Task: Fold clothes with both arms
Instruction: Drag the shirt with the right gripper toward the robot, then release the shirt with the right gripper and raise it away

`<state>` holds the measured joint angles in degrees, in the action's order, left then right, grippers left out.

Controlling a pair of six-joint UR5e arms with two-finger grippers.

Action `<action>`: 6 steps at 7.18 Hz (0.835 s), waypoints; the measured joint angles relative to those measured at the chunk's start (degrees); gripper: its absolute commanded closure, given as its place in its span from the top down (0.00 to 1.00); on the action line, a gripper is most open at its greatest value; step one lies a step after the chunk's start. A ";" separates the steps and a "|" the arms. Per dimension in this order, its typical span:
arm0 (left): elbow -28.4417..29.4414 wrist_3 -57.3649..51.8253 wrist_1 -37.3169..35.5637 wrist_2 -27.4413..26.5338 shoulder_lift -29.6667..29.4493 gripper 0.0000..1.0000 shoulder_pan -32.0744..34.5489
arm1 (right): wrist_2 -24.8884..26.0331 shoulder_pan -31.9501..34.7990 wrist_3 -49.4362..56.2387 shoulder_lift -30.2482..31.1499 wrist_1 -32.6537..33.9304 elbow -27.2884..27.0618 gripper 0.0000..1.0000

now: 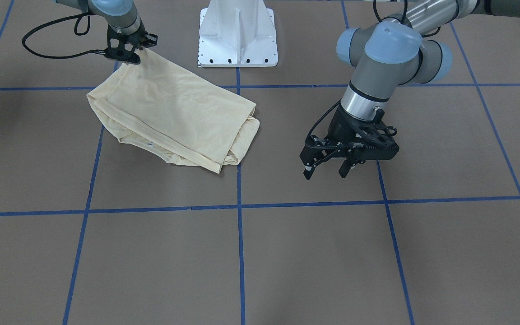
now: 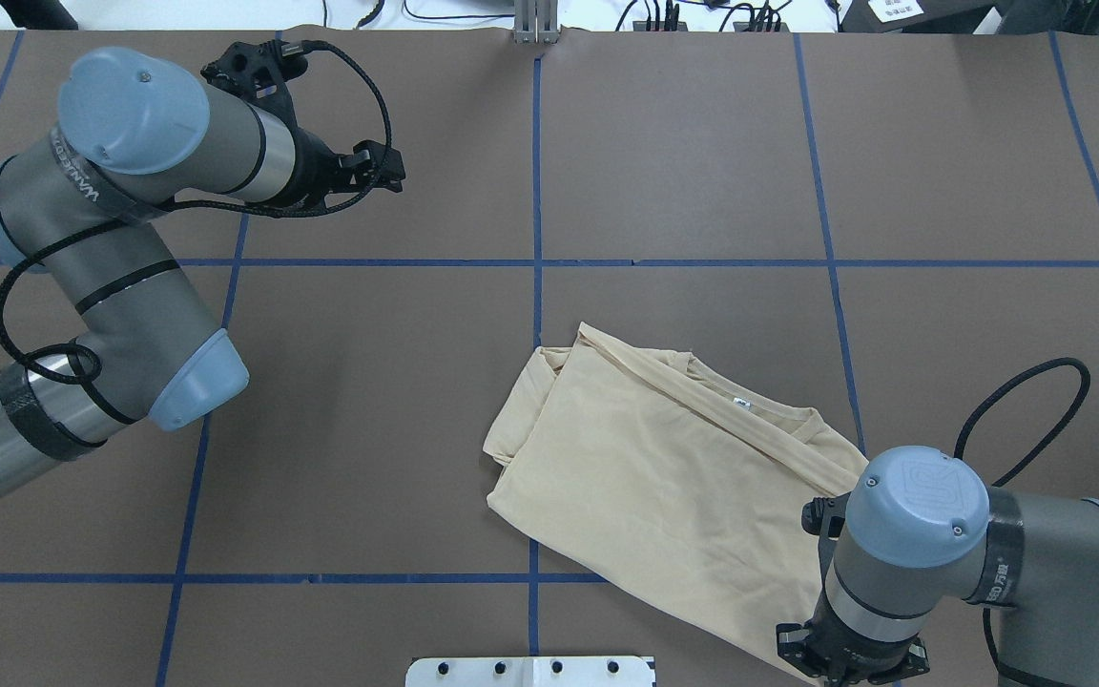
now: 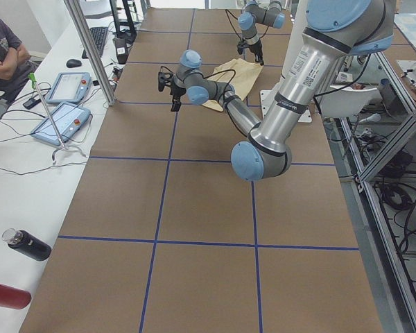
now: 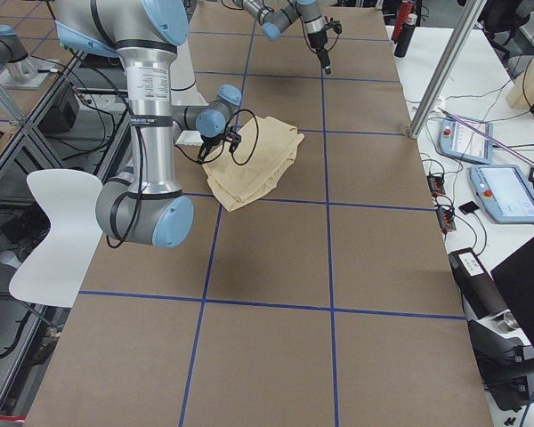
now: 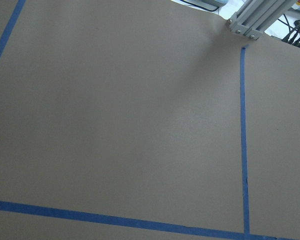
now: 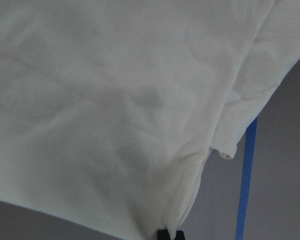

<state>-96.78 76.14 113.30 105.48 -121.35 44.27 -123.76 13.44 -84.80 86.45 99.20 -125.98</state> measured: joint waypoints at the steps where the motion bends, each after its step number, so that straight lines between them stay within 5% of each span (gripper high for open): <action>1: -0.10 -0.02 0.01 0.01 0.14 0.99 -0.02 | -0.12 0.15 -0.48 -0.20 -0.01 0.04 1.00; 6: -4.65 2.47 -0.65 0.25 1.34 0.99 -5.87 | 0.64 16.42 3.71 -11.96 -0.44 3.20 1.00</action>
<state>-101.43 78.61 112.65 105.73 -120.00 38.40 -123.12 29.85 -81.09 74.49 98.76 -122.78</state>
